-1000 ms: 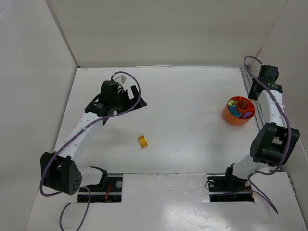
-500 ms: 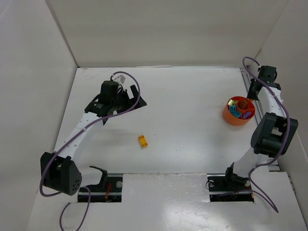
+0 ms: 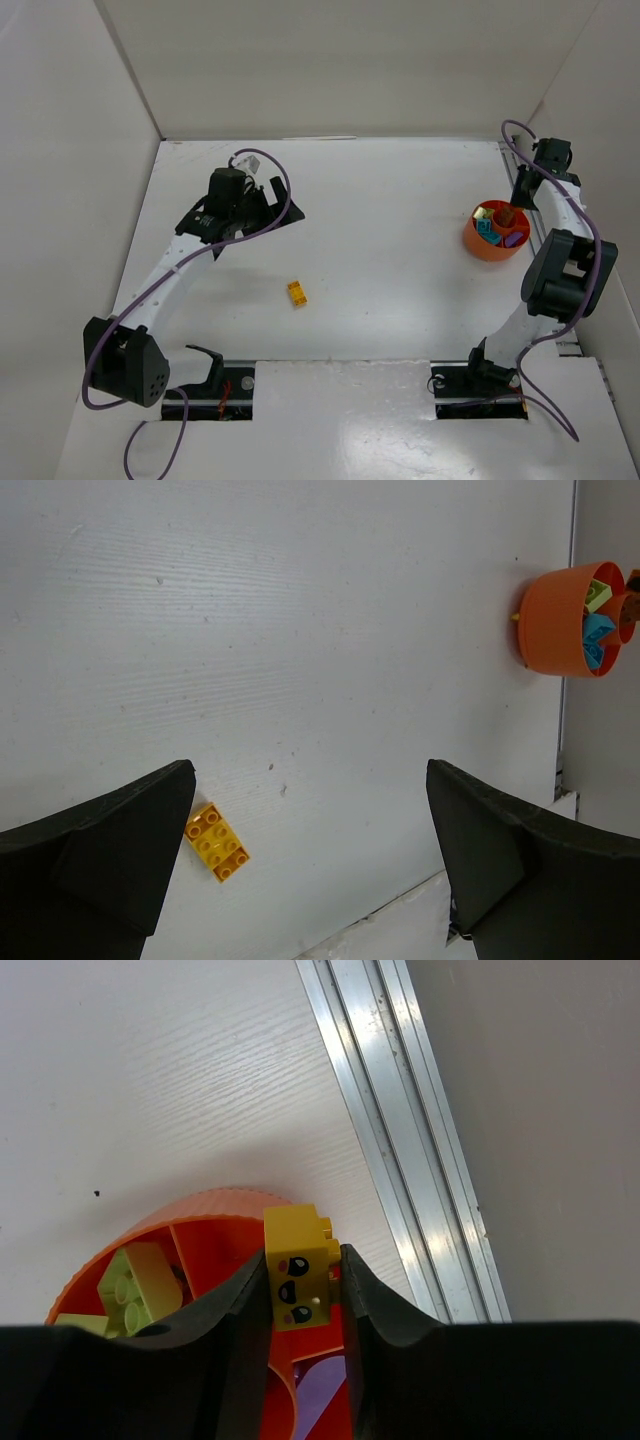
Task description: Sort the legos into containers by color
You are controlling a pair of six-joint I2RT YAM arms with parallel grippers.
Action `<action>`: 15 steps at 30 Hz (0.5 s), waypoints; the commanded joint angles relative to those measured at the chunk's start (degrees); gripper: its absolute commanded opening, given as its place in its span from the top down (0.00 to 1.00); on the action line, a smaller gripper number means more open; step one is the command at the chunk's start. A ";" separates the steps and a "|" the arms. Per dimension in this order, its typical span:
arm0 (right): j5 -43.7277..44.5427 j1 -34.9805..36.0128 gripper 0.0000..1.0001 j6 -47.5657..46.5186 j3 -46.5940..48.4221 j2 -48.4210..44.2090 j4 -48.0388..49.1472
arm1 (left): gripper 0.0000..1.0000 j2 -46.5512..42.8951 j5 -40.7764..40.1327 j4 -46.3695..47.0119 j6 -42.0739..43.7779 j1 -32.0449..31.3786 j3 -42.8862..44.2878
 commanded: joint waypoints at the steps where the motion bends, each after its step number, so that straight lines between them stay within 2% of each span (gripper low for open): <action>1: -1.43 -0.11 0.64 -0.43 -0.19 -0.25 2.92 | 0.00 -2.31 -0.20 -0.02 0.83 -0.22 0.97; 6: -1.44 -0.11 0.50 -0.43 -0.20 -1.39 2.92 | 0.00 -2.31 -0.73 -0.55 0.83 -0.22 0.97; 15: -0.91 -0.11 0.48 -0.43 -0.20 -3.94 1.87 | 0.00 -3.54 -0.20 -0.03 0.83 -0.22 -0.61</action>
